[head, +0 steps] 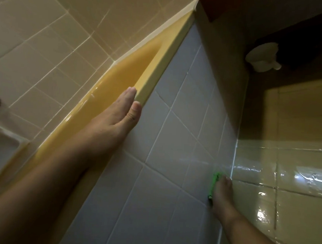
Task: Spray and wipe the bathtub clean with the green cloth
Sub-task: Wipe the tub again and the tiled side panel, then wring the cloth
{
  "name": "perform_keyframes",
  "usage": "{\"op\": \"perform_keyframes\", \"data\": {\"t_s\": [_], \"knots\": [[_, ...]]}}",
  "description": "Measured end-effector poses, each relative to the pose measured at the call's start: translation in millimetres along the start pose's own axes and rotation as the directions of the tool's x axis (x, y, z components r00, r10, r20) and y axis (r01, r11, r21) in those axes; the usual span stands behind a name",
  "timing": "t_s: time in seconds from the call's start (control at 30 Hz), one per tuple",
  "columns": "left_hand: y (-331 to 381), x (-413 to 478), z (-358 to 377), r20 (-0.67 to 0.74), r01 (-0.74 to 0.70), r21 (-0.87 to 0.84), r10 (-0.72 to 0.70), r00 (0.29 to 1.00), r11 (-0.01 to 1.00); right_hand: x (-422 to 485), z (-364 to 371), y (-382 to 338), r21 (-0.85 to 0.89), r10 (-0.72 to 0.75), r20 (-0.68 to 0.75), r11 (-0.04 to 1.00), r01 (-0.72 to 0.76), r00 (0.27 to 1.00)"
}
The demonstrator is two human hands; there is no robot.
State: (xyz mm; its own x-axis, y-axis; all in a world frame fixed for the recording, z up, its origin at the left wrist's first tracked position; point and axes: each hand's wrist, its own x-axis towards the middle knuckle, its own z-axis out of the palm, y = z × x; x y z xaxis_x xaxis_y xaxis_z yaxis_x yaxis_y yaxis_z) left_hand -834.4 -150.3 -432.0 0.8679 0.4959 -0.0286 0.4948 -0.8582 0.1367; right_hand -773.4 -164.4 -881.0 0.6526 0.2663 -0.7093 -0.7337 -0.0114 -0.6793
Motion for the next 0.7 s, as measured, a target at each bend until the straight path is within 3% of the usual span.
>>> {"op": "perform_keyframes", "data": {"t_s": [0.1,0.23,0.27,0.33,0.47,0.57,0.63,0.7], "knots": [[-2,2,-1,0.01,-0.007,0.002,0.007,1.0,1.0,-31,16,-42,0.026,-0.062,-0.061,0.998,0.063,0.996],[-6,8,0,0.0,-0.009,-0.034,0.009,1.0,0.999,-141,29,-123,0.035,-0.429,-0.032,0.902,0.43,0.903],[-8,9,1,-0.004,-0.016,-0.048,0.016,1.0,0.999,-168,32,-137,0.014,-0.572,-0.023,0.82,0.572,0.82],[-12,11,1,-0.019,-0.027,-0.084,0.026,0.999,0.996,-206,40,-163,-0.075,-0.834,0.033,0.548,0.833,0.552],[-13,13,1,-0.029,-0.031,-0.163,0.026,0.999,0.986,-225,33,-222,0.061,-0.87,0.397,0.342,0.938,0.291],[-10,15,0,-0.019,-0.037,-0.151,0.035,0.999,0.988,-200,22,-241,0.104,-0.881,0.453,0.207,0.973,0.139],[-6,18,0,-0.011,-0.036,-0.115,0.035,0.999,0.993,-173,21,-236,0.101,-0.89,0.431,0.21,0.972,0.148],[-2,22,0,-0.003,-0.023,-0.094,0.022,1.0,0.995,-148,18,-225,0.087,-0.857,0.405,0.384,0.919,0.319]]}}
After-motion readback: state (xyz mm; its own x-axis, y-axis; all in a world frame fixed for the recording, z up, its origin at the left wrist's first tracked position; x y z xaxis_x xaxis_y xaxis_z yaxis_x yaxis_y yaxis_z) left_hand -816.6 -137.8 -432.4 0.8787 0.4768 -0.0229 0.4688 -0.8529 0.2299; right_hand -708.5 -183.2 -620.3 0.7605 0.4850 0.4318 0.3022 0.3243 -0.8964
